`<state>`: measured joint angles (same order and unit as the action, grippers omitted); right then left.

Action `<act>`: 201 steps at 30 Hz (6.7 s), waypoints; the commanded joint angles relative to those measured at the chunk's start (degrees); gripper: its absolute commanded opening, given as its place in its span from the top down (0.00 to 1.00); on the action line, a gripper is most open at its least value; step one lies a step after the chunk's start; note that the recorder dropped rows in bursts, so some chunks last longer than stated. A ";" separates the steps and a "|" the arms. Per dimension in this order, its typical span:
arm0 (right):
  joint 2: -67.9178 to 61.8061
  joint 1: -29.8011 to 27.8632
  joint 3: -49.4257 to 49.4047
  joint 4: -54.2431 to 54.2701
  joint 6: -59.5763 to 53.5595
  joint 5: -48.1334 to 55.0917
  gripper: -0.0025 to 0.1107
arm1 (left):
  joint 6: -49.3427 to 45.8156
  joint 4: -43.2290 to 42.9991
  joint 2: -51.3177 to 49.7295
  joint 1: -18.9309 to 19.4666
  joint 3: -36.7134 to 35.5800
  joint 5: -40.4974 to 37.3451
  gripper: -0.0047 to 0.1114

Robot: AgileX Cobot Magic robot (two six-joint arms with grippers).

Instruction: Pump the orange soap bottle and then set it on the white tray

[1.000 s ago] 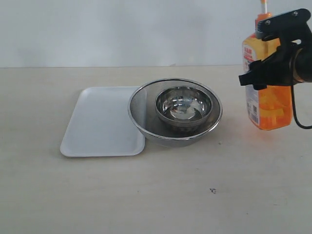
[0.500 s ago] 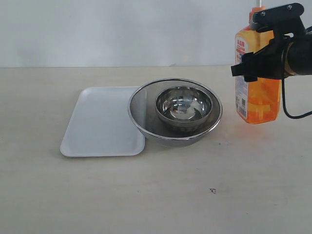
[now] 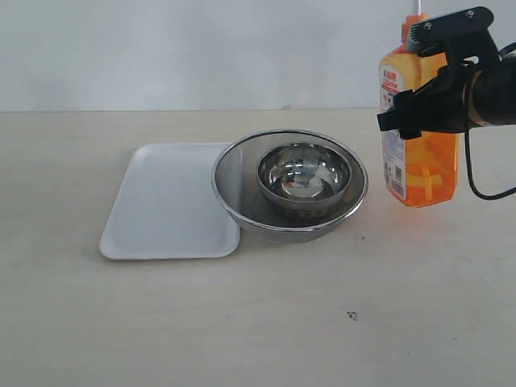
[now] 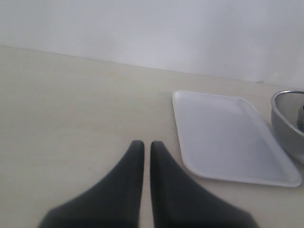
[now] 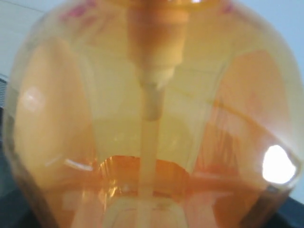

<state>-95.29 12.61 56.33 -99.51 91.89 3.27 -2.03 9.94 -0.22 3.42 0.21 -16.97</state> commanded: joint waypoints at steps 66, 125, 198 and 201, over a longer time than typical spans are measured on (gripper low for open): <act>-7.06 0.07 8.32 -0.44 -2.43 -4.44 0.98 | -0.17 -0.35 0.22 0.01 -0.21 0.00 0.92; -7.06 0.07 8.32 -0.44 -5.89 -5.92 0.98 | 7.18 -12.15 -44.29 -0.09 41.21 29.85 0.92; -7.16 -0.05 4.34 -0.44 -15.65 -8.78 0.98 | 87.36 -102.06 -123.01 -44.43 112.72 12.83 0.92; -7.16 -0.05 4.34 -0.44 -15.93 -9.07 0.98 | 87.36 -100.50 -124.07 -44.73 113.82 10.72 0.92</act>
<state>-102.74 12.61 61.24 -99.73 76.58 -5.08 84.79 -92.36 -123.57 -40.78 112.97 -4.02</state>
